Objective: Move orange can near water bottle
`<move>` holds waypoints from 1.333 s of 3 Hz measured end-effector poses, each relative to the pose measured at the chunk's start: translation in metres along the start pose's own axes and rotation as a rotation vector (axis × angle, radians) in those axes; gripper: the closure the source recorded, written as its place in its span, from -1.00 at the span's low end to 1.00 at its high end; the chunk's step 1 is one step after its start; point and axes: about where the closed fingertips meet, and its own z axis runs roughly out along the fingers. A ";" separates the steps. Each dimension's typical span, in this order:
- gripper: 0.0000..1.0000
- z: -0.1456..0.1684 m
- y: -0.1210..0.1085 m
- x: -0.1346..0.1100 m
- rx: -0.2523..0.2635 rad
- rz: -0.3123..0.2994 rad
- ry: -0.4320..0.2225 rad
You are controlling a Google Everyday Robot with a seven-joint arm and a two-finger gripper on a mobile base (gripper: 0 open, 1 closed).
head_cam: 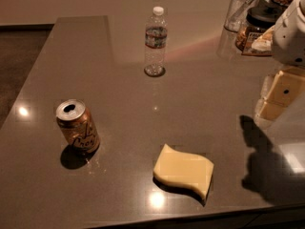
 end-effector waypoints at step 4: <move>-1.00 0.015 0.023 -0.124 -0.190 -0.155 -0.362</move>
Offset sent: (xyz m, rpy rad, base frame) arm 0.0052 0.0414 -0.0087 0.0964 0.0481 0.1358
